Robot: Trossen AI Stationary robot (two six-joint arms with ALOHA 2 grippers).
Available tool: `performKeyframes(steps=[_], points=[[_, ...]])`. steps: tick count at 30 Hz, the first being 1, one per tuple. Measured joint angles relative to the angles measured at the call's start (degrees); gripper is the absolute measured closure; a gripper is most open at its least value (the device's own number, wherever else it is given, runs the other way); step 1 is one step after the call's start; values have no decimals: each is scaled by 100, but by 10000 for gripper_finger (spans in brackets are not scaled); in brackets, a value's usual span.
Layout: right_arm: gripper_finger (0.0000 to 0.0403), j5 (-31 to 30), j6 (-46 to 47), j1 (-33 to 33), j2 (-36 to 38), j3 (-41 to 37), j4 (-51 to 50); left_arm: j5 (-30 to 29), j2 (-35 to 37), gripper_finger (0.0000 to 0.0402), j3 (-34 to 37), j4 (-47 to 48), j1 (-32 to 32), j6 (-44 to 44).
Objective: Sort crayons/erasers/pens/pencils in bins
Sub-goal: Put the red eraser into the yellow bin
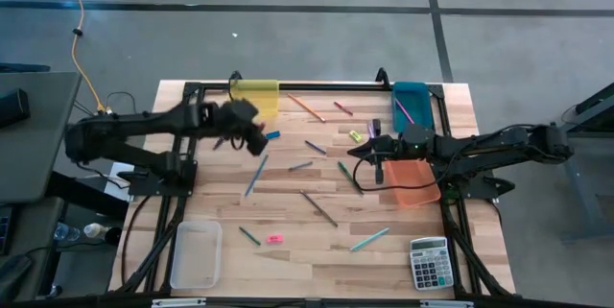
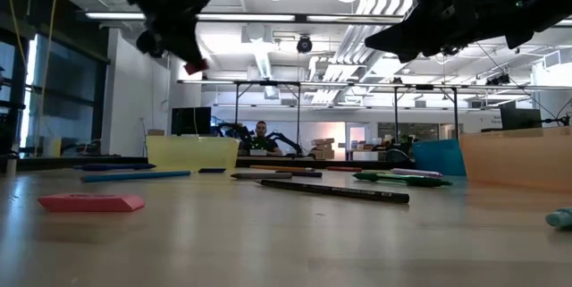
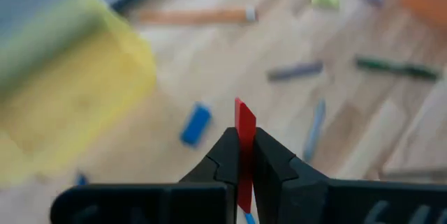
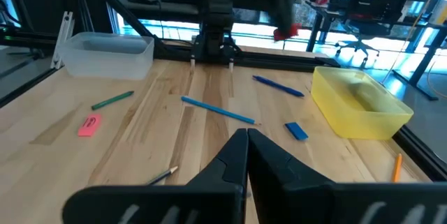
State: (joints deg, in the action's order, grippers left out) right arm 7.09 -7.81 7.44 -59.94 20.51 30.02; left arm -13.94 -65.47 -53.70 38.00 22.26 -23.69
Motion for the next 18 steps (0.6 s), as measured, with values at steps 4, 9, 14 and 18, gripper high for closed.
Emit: performKeyframes(steps=[4,9,14,18], points=[[401,-2,0,0,0,0,40,-11,-243,399,-538,-7,528,624],[401,-5,26,0,0,0,80,153,-947,400,-1197,-39,1093,1193],[401,-7,38,0,0,0,24,555,-1955,400,-1789,3,1557,1623],[401,-8,31,0,0,0,-56,608,-2679,400,-2061,273,1960,1888]])
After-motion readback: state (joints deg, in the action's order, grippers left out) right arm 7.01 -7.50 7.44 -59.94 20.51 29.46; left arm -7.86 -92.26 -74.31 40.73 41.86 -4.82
